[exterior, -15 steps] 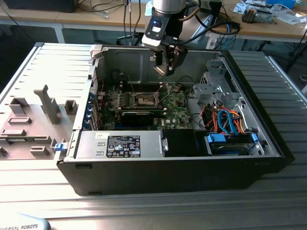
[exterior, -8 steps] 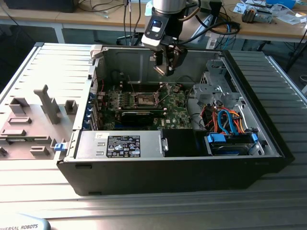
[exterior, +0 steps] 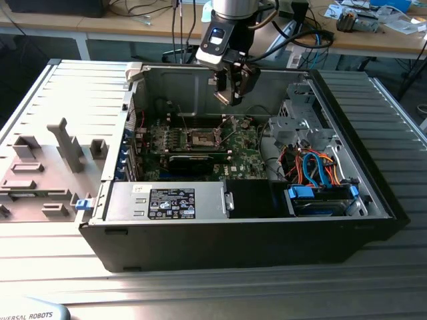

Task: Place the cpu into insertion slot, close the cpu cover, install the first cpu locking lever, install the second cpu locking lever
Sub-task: 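Place the cpu into insertion slot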

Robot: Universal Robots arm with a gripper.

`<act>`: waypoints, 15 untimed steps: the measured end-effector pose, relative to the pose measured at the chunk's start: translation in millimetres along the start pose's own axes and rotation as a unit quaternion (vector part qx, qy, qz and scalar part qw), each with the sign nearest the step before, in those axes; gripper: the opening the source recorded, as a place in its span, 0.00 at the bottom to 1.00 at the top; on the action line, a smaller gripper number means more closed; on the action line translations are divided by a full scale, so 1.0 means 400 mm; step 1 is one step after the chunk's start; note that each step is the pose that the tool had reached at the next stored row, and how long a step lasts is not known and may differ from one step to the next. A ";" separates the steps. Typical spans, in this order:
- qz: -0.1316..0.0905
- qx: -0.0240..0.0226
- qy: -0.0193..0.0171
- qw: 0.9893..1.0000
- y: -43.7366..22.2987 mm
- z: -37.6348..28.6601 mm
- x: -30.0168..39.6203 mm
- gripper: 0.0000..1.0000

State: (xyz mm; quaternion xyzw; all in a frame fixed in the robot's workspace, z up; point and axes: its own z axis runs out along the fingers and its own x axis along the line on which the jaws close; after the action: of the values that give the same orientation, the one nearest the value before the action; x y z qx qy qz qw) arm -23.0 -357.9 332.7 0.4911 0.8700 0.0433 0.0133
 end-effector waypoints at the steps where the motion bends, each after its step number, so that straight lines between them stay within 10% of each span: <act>1: 0.001 0.000 0.000 1.000 0.000 0.000 0.000 0.54; 15: 0.015 0.000 -0.001 1.000 0.000 0.000 0.000 0.54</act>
State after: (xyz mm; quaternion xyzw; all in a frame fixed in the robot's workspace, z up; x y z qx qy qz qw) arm -23.0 -357.9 332.7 0.5045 0.8622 0.0431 0.0140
